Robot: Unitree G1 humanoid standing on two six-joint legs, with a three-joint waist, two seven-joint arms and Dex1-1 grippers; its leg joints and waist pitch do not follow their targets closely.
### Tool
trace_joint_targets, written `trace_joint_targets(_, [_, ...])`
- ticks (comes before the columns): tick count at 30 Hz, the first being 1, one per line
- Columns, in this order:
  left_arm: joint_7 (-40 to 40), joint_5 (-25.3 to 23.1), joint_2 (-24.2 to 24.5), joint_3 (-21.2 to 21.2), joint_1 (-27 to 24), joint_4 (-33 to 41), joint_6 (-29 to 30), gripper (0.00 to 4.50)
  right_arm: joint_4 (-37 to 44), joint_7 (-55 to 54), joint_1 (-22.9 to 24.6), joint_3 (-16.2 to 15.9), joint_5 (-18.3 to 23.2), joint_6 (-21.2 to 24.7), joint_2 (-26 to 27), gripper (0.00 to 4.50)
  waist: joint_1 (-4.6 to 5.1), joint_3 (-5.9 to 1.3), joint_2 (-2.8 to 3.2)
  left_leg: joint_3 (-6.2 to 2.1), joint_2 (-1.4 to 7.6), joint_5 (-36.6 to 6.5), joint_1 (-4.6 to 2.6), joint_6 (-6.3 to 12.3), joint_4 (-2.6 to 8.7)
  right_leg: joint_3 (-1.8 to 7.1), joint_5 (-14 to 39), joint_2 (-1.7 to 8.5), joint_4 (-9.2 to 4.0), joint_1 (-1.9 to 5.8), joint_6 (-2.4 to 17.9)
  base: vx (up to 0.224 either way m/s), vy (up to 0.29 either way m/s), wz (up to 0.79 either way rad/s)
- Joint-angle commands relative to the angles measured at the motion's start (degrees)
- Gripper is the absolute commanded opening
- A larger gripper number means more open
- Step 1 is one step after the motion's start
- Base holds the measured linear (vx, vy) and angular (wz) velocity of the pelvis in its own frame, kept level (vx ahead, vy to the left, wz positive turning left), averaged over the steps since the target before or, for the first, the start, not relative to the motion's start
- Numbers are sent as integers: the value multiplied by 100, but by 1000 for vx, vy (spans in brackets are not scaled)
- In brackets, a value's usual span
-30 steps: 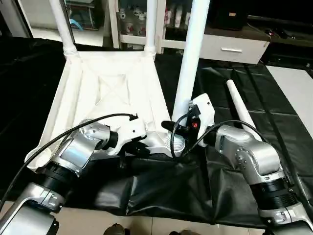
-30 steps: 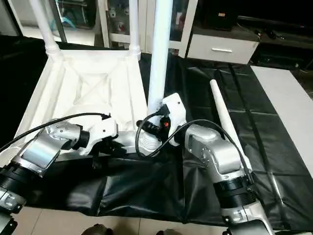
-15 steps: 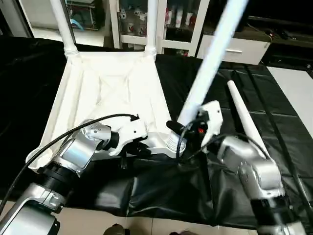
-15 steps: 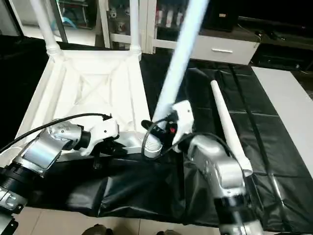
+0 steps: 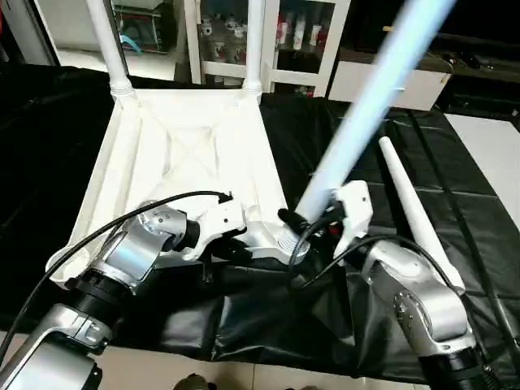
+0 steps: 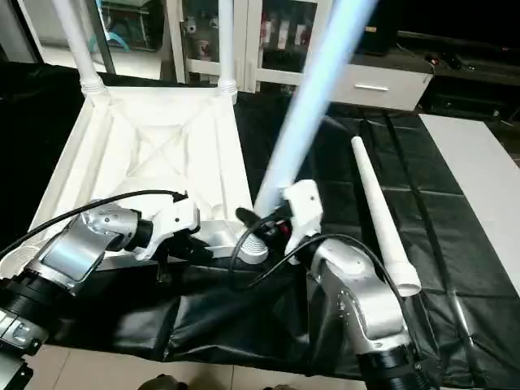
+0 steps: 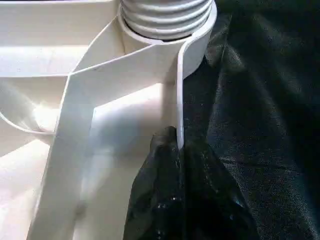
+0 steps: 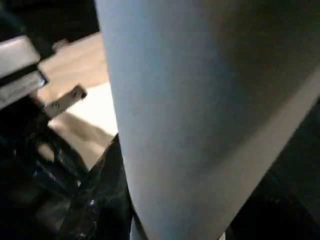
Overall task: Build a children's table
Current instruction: Pick table leg
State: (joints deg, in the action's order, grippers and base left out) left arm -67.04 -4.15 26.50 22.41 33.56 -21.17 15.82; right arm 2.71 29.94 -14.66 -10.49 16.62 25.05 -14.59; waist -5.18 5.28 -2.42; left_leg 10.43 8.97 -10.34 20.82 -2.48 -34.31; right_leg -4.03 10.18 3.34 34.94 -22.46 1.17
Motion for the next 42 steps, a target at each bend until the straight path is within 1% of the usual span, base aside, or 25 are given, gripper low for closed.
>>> trace_joint_targets(1, [130, -62, 7, 5, 29, -47, 7, 0, -462, 127, 223, -394, -329, 638, -197, 187, 35, -292, 55, -254, 467, -1892, -122, -121, 527, 391, 2630, 646, -566, 135, 795, 0, 0, 0])
trace_joint_targets(6, [125, -57, 29, -13, 10, -10, 24, 0, -625, 210, -159, -400, -286, 928, -224, 187, 43, -287, 39, -268, 471, -2028, -137, -147, 532, 386, 2716, 655, -572, 122, 802, 0, 0, 0])
trace_joint_targets(8, [141, -58, 29, -22, 9, -5, 32, 0, -672, 187, -226, -327, -209, 1012, -194, 187, 54, -276, 14, -275, 470, -2155, -146, -174, 535, 386, 2979, 668, -606, 111, 721, 0, 0, 0])
trace_joint_targets(10, [146, -59, 29, -23, 7, -4, 33, 0, -703, 172, -220, -301, -182, 1041, -190, 187, 52, -275, 25, -284, 469, -2226, -164, -184, 532, 386, 3178, 684, -630, 98, 660, 0, 0, 0])
trace_joint_targets(12, [153, -59, 28, -27, 4, -1, 37, 0, -762, 139, -155, -295, -232, 1027, -193, 187, 52, -273, 18, -289, 469, -2221, -151, -182, 536, 390, 3245, 687, -641, 96, 614, 0, 0, 0])
trace_joint_targets(13, [155, -59, 28, -30, 2, 3, 40, 0, -794, 127, -84, -305, -278, 974, -194, 187, 53, -273, 20, -291, 469, -2230, -151, -180, 539, 388, 3273, 684, -646, 94, 597, 0, 0, 0])
trace_joint_targets(14, [170, -58, 24, -36, -3, 16, 48, 0, -804, 104, 3, -303, -324, 885, -183, 187, 58, -278, -23, -288, 472, -2216, -151, -170, 541, 385, 3287, 684, -647, 95, 588, 0, 0, 0])
trace_joint_targets(15, [193, -53, 18, -49, -12, 32, 60, 0, -794, 75, 114, -304, -359, 796, -164, 187, 48, -270, 14, -293, 476, -2260, -161, -179, 546, 390, 3332, 689, -656, 73, 570, 0, 0, 0])
trace_joint_targets(17, [202, -54, 21, -49, -15, 35, 62, 0, -775, 38, 204, -322, -403, 721, -150, 187, 54, -265, 9, -300, 477, -2411, -182, -216, 560, 383, 3404, 681, -672, 61, 542, 0, 0, 0])
trace_joint_targets(18, [202, -56, 28, -46, -12, 23, 58, 0, -772, -29, 303, -330, -441, 647, -117, 187, 47, -268, 40, -311, 481, -2468, -188, -245, 573, 382, 3378, 686, -674, 65, 543, 0, 0, 0])
trace_joint_targets(19, [201, -56, 29, -45, -10, 15, 57, 0, -776, -68, 340, -304, -430, 621, -82, 187, 53, -268, 26, -306, 483, -2506, -198, -251, 579, 381, 3366, 681, -685, 59, 536, 0, 0, 0])
trace_joint_targets(21, [212, -57, 26, -49, -7, 5, 56, 0, -780, -125, 368, -268, -427, 578, -45, 187, 68, -264, 21, -323, 480, -2643, -216, -267, 604, 362, 3457, 686, -716, 80, 512, 0, 0, 0])
trace_joint_targets(22, [212, -58, 27, -50, -5, 0, 55, 0, -784, -131, 367, -268, -431, 570, -43, 187, 57, -279, 54, -325, 481, -2636, -223, -274, 604, 366, 3406, 689, -711, 83, 521, 0, 0, 0])
trace_joint_targets(24, [213, -58, 28, -53, 0, -14, 54, 0, -831, -183, 366, -233, -459, 517, -24, 187, 69, -269, 33, -325, 489, -2630, -200, -279, 624, 374, 3295, 681, -703, 84, 544, 0, 0, 0])
trace_joint_targets(30, [342, -58, 10, -113, -8, -74, 56, 0, -1042, -512, 223, -50, -574, 270, 83, 187, 70, -262, 31, -341, 483, -2768, -212, -284, 615, 367, 3682, 708, -750, 57, 454, 0, 0, 0])
trace_joint_targets(32, [579, -29, -78, -240, -16, -164, 96, 0, -1271, -884, 55, 117, -662, 127, 210, 187, 92, -252, 34, -362, 476, -2920, -219, -319, 617, 343, 3895, 712, -776, 42, 406, 0, 0, 0])
trace_joint_targets(33, [734, -6, -151, -320, -18, -227, 110, 0, -1416, -1087, -47, 209, -706, 54, 276, 187, 125, -265, 34, -378, 473, -3002, -217, -363, 615, 316, 3972, 719, -781, 46, 394, 0, 0, 0])
trace_joint_targets(34, [1202, 24, -368, -514, -28, -349, 194, 0, -1770, -1544, -301, 402, -802, -79, 403, 187, 189, -250, 29, -406, 468, -3173, -217, -414, 621, 259, 4053, 697, -801, 55, 366, 0, 0, 0])
trace_joint_targets(35, [1432, 11, -478, -575, -41, -369, 239, 0, -1935, -1708, -427, 469, -829, -147, 449, 187, 253, -267, 38, -434, 469, -3335, -238, -448, 610, 183, 4020, 693, -820, 94, 356, 0, 0, 0])
trace_joint_targets(37, [1797, -5, -663, -672, -52, -364, 352, 0, -2172, -1927, -620, 548, -867, -259, 514, 187, 301, -260, 37, -437, 477, -3339, -181, -395, 633, 140, 3915, 715, -837, 143, 327, 0, 0, 0])
trace_joint_targets(38, [1797, -5, -663, -672, -52, -364, 352, 0, -2172, -1927, -620, 548, -867, -259, 514, 187, 296, -260, 52, -430, 473, -3319, -198, -392, 618, 129, 3953, 739, -850, 130, 315, 0, 0, 0])
trace_joint_targets(39, [2049, -7, -805, -750, -43, -335, 473, 0, -2328, -2042, -753, 587, -883, -338, 558, 187, 302, -238, 24, -410, 444, -3315, -238, -349, 585, 89, 4165, 751, -932, 88, 226, 0, 0, 0])
trace_joint_targets(40, [2049, -7, -805, -750, -43, -335, 473, 0, -2328, -2042, -753, 587, -883, -338, 558, 187, 318, -223, 59, -407, 436, -3381, -299, -337, 541, 29, 4287, 771, -998, 55, 183, 0, 0, 0])
trace_joint_targets(41, [2742, -37, -1151, -956, 43, -344, 736, 0, -2725, -2339, -1060, 696, -909, -512, 679, 187, 372, -233, 45, -415, 453, -3461, -299, -344, 558, -46, 4171, 744, -998, 93, 150, 0, 0, 0])
trace_joint_targets(42, [2779, -38, -1169, -967, 47, -345, 749, 0, -2747, -2354, -1076, 701, -911, -521, 686, 187, 392, -230, 72, -436, 473, -3590, -295, -379, 582, -92, 4036, 722, -970, 114, 158, 0, 0, 0])
